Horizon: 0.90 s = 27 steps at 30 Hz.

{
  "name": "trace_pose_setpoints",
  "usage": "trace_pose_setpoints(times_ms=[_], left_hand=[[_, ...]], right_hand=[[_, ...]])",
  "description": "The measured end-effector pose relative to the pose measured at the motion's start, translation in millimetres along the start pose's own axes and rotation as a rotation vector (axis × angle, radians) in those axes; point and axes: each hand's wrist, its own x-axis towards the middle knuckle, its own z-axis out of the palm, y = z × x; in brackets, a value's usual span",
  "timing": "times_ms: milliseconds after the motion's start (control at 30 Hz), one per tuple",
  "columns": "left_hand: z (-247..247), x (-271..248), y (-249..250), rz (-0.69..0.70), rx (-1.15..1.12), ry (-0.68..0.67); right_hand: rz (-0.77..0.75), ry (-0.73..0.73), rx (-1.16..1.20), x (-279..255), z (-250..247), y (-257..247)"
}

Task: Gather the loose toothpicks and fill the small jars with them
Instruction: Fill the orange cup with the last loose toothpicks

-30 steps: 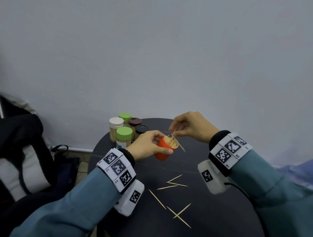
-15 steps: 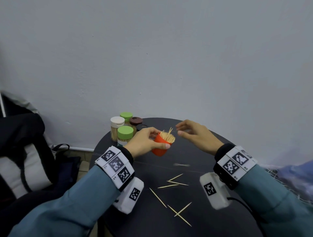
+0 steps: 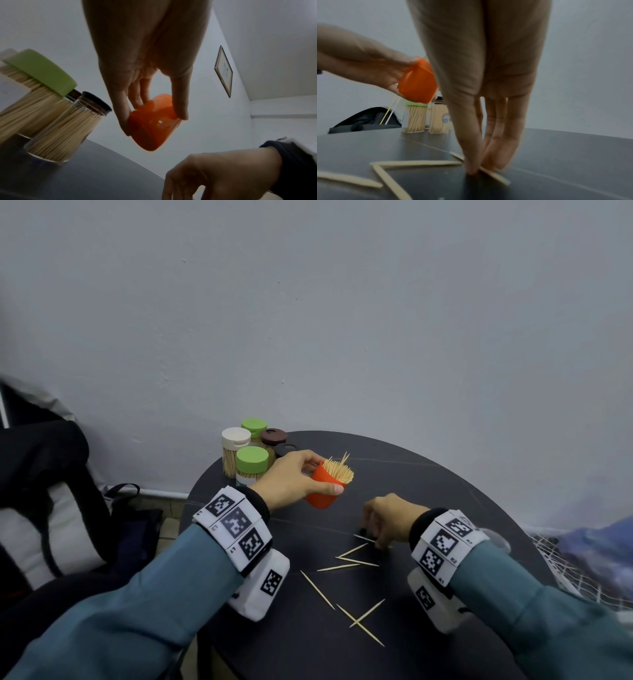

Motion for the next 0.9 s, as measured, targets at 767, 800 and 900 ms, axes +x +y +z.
trace_pose_setpoints(times_ms=[767, 800, 900], left_hand=[[1, -5, 6, 0.005, 0.066, -0.031], [2, -5, 7, 0.001, 0.072, -0.032], [3, -5, 7, -0.005, 0.086, -0.037]], right_hand=[[-0.271, -0.073, -0.071, -62, 16, -30], [-0.274, -0.067, -0.069, -64, 18, -30], [-0.286, -0.06, -0.054, -67, 19, -30]])
